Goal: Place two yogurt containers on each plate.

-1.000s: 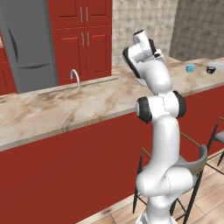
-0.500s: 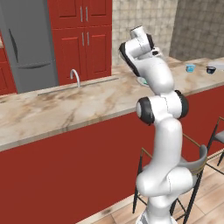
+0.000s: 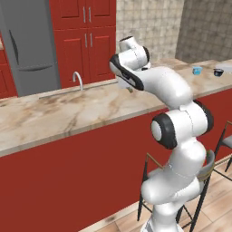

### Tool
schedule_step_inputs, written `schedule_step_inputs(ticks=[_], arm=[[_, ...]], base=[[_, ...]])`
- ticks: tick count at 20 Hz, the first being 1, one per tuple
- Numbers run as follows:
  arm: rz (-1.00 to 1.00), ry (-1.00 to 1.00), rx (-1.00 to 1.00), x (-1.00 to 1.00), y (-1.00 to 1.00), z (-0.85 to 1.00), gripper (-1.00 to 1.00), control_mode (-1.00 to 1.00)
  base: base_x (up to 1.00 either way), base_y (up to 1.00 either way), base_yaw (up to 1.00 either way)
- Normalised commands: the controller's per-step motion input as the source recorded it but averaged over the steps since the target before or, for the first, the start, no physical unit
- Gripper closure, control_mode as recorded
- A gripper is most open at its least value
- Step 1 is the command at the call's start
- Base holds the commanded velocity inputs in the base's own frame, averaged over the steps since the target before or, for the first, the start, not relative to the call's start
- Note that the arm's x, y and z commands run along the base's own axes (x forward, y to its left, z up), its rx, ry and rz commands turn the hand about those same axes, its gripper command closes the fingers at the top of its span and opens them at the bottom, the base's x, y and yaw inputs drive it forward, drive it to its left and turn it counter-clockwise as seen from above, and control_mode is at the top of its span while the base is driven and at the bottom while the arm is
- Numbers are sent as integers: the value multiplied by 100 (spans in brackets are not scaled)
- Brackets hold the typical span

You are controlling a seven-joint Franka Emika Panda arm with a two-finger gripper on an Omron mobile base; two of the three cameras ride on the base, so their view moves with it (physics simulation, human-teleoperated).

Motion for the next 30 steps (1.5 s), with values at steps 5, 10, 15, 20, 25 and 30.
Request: schedule_step_inputs(ticks=[5,10,15,20,25,30], arm=[[-14,-43,34,-100,24,-15,-100,-100],[-14,-29,15,-80,-3,-1,-100,100],[0,0,0,0,0,0,-100,100],[0,0,0,0,0,0,-100,100],[0,0,0,0,0,0,-100,100],[0,0,0,0,0,0,-100,100]], base=[[0,0,0],[-20,-1,-4],[-100,-40,-13],[-100,-100,-8],[-82,-100,-4],[34,-100,5]])
